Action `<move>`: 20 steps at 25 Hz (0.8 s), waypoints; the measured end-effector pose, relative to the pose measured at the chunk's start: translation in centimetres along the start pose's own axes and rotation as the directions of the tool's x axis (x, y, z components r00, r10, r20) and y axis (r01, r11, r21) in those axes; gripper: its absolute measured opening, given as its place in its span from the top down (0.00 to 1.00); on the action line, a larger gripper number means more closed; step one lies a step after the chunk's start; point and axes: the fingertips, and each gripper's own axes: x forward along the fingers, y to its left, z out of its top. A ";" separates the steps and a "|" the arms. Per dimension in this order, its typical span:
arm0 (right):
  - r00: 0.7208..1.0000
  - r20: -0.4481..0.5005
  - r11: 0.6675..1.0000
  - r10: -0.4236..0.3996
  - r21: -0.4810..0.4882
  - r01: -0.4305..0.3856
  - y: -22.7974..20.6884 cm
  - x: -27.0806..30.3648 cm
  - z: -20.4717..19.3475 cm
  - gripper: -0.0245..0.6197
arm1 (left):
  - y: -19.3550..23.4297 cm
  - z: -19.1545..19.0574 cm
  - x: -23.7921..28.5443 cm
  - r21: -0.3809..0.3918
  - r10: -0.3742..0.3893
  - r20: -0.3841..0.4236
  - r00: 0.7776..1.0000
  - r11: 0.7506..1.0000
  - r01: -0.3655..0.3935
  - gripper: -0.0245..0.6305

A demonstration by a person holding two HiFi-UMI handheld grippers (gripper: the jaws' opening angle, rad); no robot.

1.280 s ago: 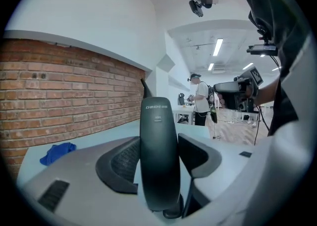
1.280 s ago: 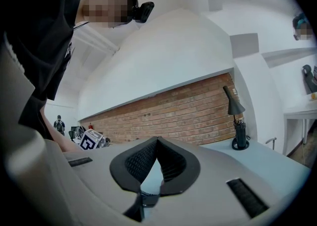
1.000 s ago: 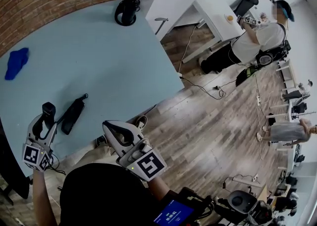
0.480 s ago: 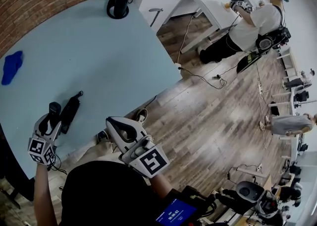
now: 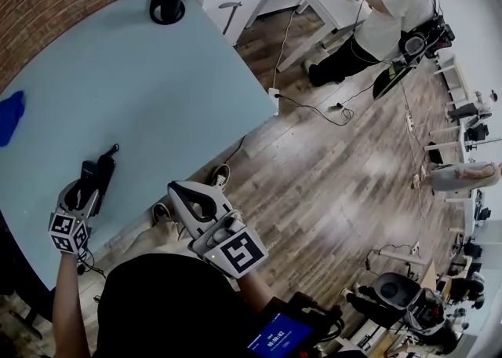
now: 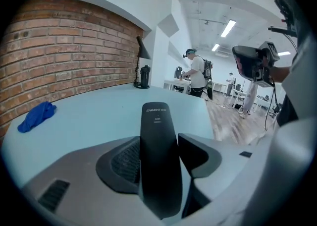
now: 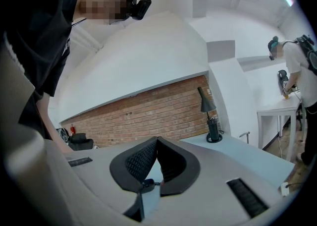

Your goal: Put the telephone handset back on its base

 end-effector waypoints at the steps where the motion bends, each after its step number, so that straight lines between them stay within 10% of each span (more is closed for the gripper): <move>1: 1.000 -0.002 1.000 -0.007 0.003 0.007 -0.2 -0.2 -0.1 0.94 | -0.1 -0.1 0.2 0.006 0.000 -0.009 1.000 1.000 0.000 0.55; 20: 0.998 -0.034 0.998 -0.050 0.032 0.051 -1.5 -2.0 -1.6 0.94 | -0.7 -0.9 3.9 0.053 -0.046 -0.097 0.994 0.997 0.051 0.55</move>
